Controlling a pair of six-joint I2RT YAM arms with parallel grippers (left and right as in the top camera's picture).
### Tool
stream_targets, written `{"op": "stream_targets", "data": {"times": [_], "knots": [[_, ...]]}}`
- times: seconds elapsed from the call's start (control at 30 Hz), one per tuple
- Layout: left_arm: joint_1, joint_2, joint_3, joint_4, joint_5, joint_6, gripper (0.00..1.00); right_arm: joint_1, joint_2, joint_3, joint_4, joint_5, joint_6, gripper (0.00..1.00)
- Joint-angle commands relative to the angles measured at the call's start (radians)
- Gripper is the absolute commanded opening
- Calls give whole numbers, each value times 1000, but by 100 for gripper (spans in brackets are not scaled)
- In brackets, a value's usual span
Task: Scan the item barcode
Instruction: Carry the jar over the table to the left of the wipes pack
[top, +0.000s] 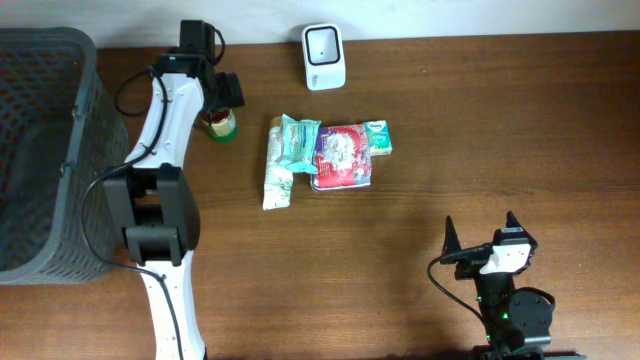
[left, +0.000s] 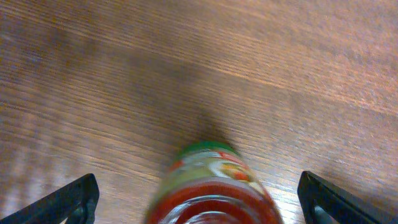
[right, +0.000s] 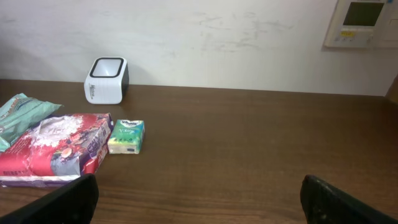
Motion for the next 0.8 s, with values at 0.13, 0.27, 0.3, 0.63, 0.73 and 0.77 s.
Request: {"op": "stream_targets", "data": {"times": [0.13, 0.27, 0.3, 0.63, 0.73, 0.77], "knots": [[-4, 69, 10, -56, 124, 26, 76, 8, -6, -8, -3, 5, 8, 99], [-4, 69, 20, -93, 109, 44, 65, 8, -6, -8, -3, 5, 8, 99], [-4, 69, 29, -109, 109, 44, 61, 8, -6, -8, -3, 5, 8, 99], [-45, 66, 209, -576, 259, 43, 63, 8, -6, -8, -3, 5, 8, 99], [-122, 66, 209, -591, 251, 43, 64, 8, -6, -8, -3, 5, 8, 99], [-137, 66, 209, -589, 241, 43, 64, 8, -6, -8, -3, 5, 8, 99]]}}
